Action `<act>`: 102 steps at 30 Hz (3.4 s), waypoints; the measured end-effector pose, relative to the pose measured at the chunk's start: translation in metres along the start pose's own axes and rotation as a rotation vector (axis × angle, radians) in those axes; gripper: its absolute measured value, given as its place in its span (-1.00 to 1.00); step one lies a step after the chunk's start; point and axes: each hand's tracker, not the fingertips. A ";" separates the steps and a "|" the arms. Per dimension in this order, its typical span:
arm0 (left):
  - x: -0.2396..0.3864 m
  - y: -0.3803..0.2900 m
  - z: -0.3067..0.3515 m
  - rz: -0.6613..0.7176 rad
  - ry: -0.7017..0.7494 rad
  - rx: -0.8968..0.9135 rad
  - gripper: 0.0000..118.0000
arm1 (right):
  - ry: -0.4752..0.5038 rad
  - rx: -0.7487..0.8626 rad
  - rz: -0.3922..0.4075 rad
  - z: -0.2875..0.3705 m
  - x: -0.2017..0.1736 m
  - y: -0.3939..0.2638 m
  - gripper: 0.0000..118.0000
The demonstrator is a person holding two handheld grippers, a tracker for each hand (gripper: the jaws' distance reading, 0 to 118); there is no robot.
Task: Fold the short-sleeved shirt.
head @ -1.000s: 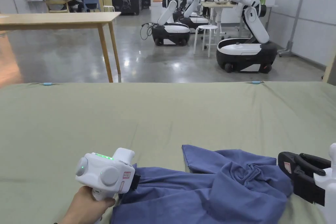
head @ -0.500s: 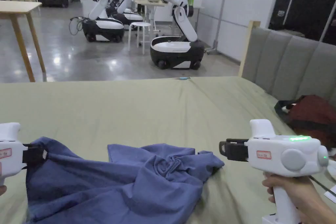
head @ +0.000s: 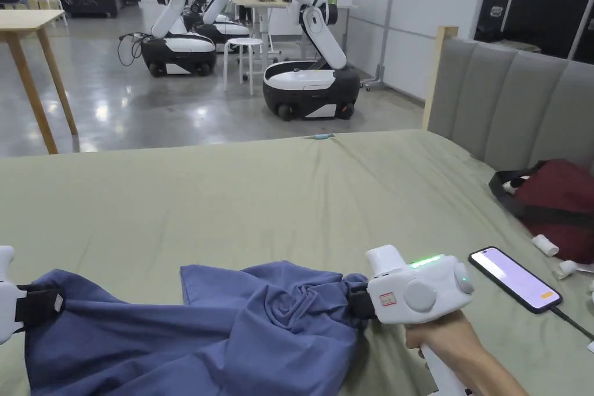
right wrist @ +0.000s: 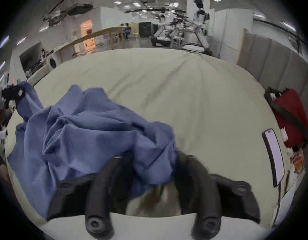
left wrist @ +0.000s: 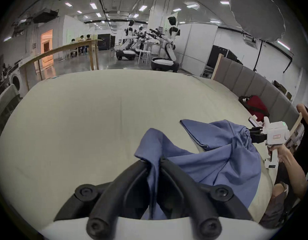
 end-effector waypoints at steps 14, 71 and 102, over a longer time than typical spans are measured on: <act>0.013 0.020 0.065 0.009 -0.062 0.290 -1.00 | 0.024 0.702 -0.099 0.163 -0.027 0.006 -0.81; -0.060 0.195 0.045 -0.024 0.183 0.424 -1.00 | -0.062 0.662 -0.196 0.098 -0.041 0.249 -0.81; -0.082 -0.199 0.208 0.237 0.025 0.045 -0.91 | -0.007 0.039 0.028 0.211 -0.055 -0.172 -0.67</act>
